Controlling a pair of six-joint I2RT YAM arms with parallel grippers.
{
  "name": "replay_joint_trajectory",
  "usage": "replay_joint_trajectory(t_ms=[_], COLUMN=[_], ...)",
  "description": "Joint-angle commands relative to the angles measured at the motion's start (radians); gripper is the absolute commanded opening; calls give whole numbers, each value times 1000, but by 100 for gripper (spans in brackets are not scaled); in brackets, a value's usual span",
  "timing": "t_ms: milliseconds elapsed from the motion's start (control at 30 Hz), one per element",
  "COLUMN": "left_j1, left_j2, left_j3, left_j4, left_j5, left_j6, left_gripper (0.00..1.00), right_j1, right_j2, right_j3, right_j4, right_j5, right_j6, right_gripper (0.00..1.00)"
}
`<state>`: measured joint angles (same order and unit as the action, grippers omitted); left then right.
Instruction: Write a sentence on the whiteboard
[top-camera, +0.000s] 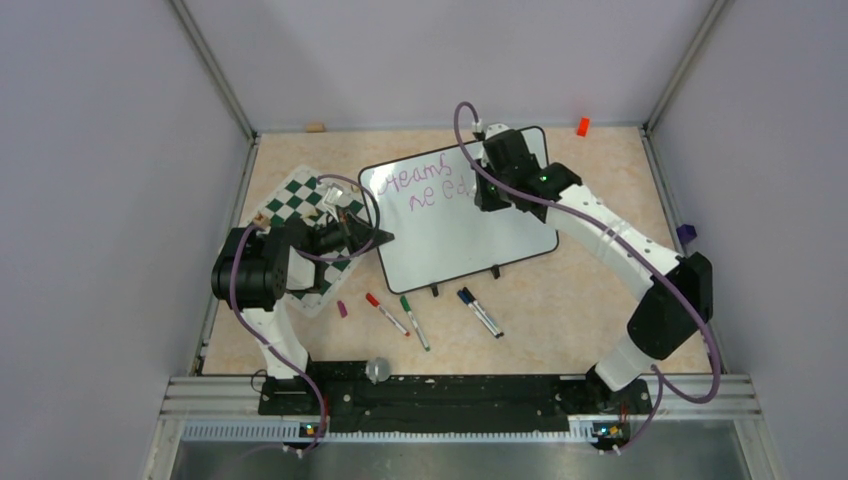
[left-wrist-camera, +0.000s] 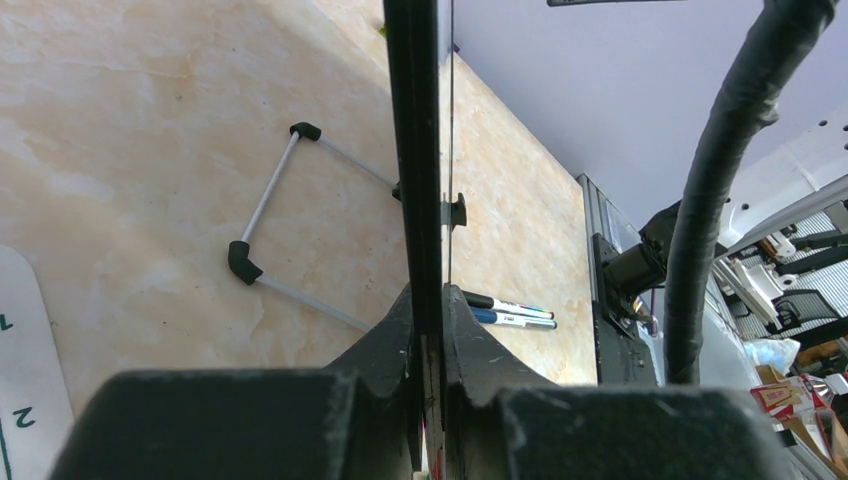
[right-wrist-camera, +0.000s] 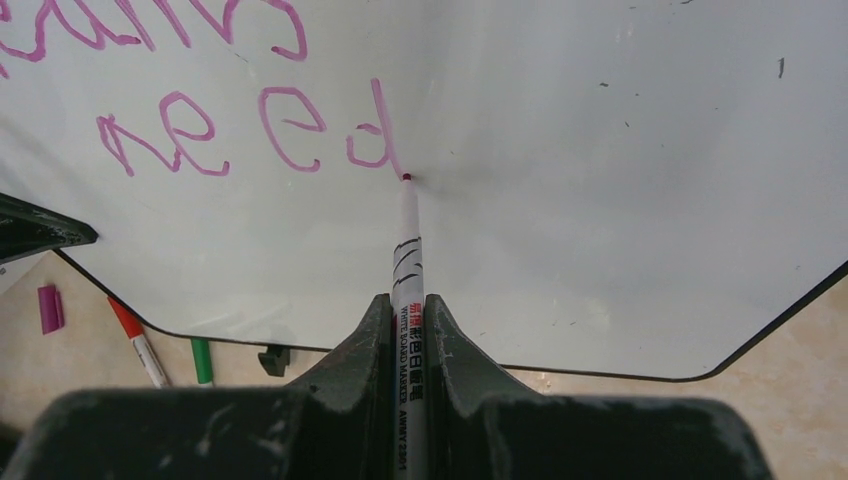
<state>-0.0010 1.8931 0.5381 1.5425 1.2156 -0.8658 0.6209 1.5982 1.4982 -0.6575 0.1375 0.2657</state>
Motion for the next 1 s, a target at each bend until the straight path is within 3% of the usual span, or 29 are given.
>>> replay_joint_trajectory(t_ms=[0,300,600,967], left_j1=[-5,-6,-5,-6], left_j2=[-18,-14,-22,-23], left_j3=[-23,-20,-27,-31], left_j4=[77,77,77,77], left_j5=[100,102,92,96], left_j6=[84,80,89,90], left_gripper=[0,0,0,0], right_j1=[-3,1,149,206], right_j2=[-90,-205,-234,-234], right_j3=[13,-122,-194,-234], right_j4=[71,164,170,200], right_j5=[9,-33,110,138], right_j6=[1,18,7,12], right_gripper=[0,0,0,0])
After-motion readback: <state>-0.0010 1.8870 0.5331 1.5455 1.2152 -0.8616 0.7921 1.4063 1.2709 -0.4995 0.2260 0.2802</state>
